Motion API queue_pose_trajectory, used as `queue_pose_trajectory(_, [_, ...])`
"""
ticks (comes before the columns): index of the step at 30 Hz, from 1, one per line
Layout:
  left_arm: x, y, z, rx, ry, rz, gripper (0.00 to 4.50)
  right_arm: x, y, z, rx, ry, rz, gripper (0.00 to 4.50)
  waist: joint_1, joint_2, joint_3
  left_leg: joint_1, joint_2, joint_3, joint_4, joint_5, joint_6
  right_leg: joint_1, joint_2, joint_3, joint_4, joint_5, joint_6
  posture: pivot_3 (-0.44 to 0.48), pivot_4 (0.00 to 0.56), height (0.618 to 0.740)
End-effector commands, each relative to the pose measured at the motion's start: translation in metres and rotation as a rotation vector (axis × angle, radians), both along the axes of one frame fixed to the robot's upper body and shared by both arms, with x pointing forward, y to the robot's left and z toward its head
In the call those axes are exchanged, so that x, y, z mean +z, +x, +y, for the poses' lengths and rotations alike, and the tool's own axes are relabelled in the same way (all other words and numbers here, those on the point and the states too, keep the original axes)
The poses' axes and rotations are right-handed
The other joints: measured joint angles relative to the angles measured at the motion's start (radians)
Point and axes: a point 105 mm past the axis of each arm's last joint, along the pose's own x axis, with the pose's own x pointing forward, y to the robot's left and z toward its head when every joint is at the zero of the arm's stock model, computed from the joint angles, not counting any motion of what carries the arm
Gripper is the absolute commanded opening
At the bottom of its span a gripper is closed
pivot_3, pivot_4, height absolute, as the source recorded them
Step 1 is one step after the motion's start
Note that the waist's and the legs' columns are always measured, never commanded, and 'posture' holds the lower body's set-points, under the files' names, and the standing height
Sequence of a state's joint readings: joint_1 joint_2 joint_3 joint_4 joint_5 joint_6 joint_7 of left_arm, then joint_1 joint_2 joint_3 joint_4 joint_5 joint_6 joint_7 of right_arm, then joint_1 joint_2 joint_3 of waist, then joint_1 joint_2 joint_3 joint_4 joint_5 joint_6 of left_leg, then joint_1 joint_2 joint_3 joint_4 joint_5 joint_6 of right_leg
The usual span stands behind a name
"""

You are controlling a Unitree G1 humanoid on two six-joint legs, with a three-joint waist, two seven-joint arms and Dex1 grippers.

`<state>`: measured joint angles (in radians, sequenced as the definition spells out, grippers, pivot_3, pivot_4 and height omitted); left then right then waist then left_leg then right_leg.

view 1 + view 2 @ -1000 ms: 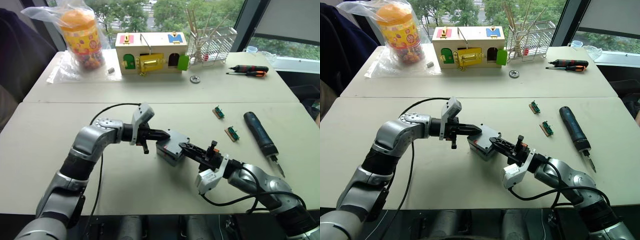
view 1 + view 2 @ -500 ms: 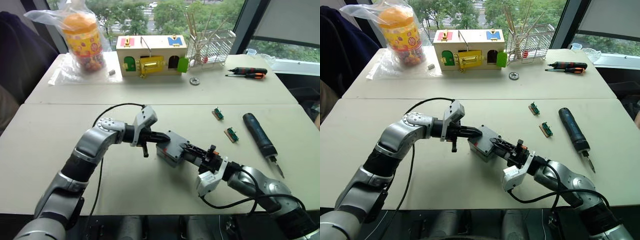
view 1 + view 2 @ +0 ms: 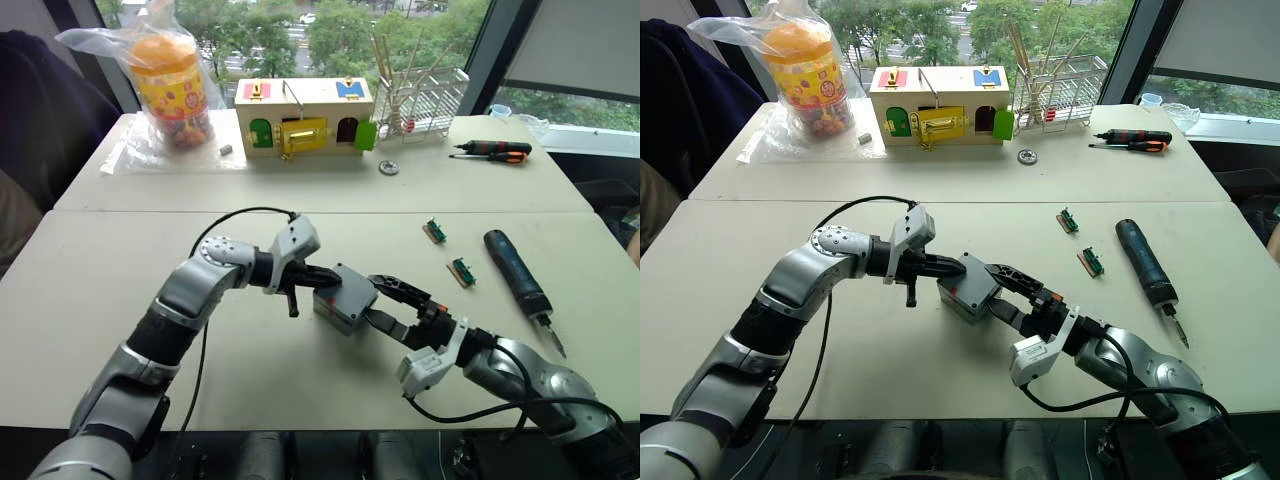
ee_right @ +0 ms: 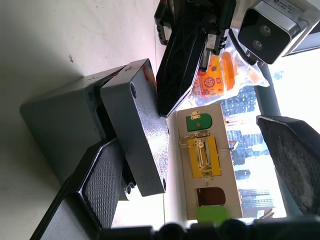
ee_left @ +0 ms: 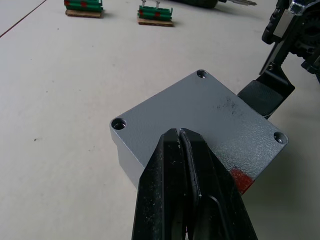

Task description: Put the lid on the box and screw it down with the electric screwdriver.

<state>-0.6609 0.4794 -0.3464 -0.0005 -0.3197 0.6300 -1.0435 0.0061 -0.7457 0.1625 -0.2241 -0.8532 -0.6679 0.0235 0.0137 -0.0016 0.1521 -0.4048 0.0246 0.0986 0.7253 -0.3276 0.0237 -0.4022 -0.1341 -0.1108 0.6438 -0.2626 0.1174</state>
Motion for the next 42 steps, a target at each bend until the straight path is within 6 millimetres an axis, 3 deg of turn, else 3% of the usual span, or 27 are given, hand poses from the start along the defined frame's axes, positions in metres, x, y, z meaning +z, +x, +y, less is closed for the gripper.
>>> queue_pose_trajectory(1, [-0.028,-0.002,0.005,0.028,0.083,0.054,0.0,-0.004,-0.008,-0.002,0.015,-0.029,0.002,4.45,0.0,0.0,0.0,0.0,0.0,0.0,0.0,0.0,0.0,0.0,0.0,0.0,0.0,0.0,0.0,0.0,0.15,0.708])
queue_pose_trajectory(10, [-0.027,0.0,0.003,0.028,0.065,0.039,0.0,-0.005,-0.014,-0.01,-0.019,0.004,0.023,4.45,0.001,0.0,0.0,0.0,0.0,0.0,0.0,0.0,0.0,0.0,0.0,0.0,-0.002,0.0,0.0,0.0,0.15,0.708])
queue_pose_trajectory(19, [0.034,0.001,0.002,0.024,-0.197,0.045,0.0,0.022,0.002,-0.039,-0.185,0.279,0.133,4.45,0.0,0.0,0.001,0.0,0.0,-0.001,-0.002,0.0,0.0,-0.001,0.0,0.0,-0.004,0.0,0.0,0.0,0.15,0.708])
queue_pose_trajectory(22, [0.061,0.009,0.008,0.073,-0.303,0.053,0.0,0.034,0.007,-0.051,-0.232,0.402,0.202,3.75,0.0,0.0,0.001,-0.001,0.0,-0.001,-0.003,0.0,0.0,-0.001,0.0,-0.001,-0.006,0.0,0.0,0.0,0.15,0.708])
queue_pose_trajectory(26, [0.071,0.023,0.022,0.164,-0.362,0.07,0.0,0.051,0.023,-0.066,-0.315,0.659,0.351,2.09,-0.002,0.0,0.001,-0.001,0.0,-0.001,-0.004,0.0,0.0,-0.001,0.0,-0.001,-0.007,0.0,0.0,0.0,0.15,0.708])
queue_pose_trajectory(30, [0.064,0.032,0.031,0.229,-0.361,0.094,0.0,0.06,0.036,-0.063,-0.331,0.92,0.575,0.16,-0.002,0.001,0.001,0.0,0.0,-0.001,-0.005,0.0,0.0,-0.001,0.001,-0.001,-0.007,0.0,0.0,0.0,0.15,0.708])
queue_pose_trajectory(35, [0.038,0.039,0.037,0.299,-0.266,0.1,0.0,0.054,0.037,-0.047,-0.314,1.076,0.941,0.04,0.003,0.001,0.001,-0.002,-0.001,-0.003,-0.005,0.0,0.0,-0.001,0.0,-0.002,-0.008,0.0,0.0,0.0,0.15,0.708])
queue_pose_trajectory(38, [0.02,0.044,0.042,0.359,-0.182,0.057,0.0,0.039,0.022,-0.034,-0.309,1.025,1.202,0.04,0.001,0.001,0.001,-0.002,-0.001,-0.003,-0.006,0.0,0.0,-0.001,0.0,-0.002,-0.008,0.0,0.0,0.0,0.15,0.708])
queue_pose_trajectory(42, [0.0,0.034,0.043,0.314,-0.11,-0.029,0.0,0.024,-0.004,-0.022,-0.3,0.9,1.428,0.04,-0.001,0.001,0.001,-0.002,-0.001,-0.003,-0.007,-0.001,0.001,-0.001,0.0,-0.001,-0.009,0.0,-0.001,0.0,0.15,0.708])
